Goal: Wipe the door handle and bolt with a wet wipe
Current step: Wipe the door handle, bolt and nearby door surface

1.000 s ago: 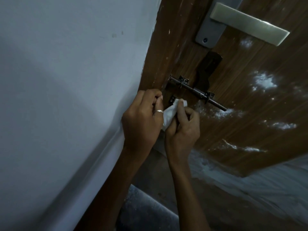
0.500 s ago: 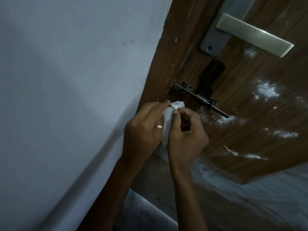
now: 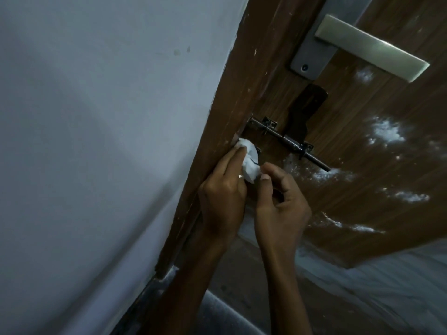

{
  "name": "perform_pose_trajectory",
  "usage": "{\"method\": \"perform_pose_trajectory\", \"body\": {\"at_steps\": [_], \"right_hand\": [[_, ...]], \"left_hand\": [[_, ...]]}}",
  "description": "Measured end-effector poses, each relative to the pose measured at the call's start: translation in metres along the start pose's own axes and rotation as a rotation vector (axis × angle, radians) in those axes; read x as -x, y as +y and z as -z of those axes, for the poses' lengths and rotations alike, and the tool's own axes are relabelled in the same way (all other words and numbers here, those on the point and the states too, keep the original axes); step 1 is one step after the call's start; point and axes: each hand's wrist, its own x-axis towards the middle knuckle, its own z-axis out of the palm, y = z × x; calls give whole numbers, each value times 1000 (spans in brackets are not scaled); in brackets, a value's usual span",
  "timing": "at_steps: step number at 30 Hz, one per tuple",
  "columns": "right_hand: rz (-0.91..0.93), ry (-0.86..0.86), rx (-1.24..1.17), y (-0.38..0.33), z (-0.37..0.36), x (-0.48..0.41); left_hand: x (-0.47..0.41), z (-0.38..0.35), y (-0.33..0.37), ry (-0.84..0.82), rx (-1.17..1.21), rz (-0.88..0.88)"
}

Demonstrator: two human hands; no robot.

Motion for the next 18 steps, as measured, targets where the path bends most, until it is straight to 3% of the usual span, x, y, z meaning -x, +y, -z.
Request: {"method": "perform_pose_trajectory", "body": {"at_steps": [8,18], "right_hand": [[-59,-13,4,19,11,10],[-45,6,43,11,-7,-7]], "left_hand": [[-1,-14,5,-97,54,113],[-9,-6,6,-130,47,75]]}}
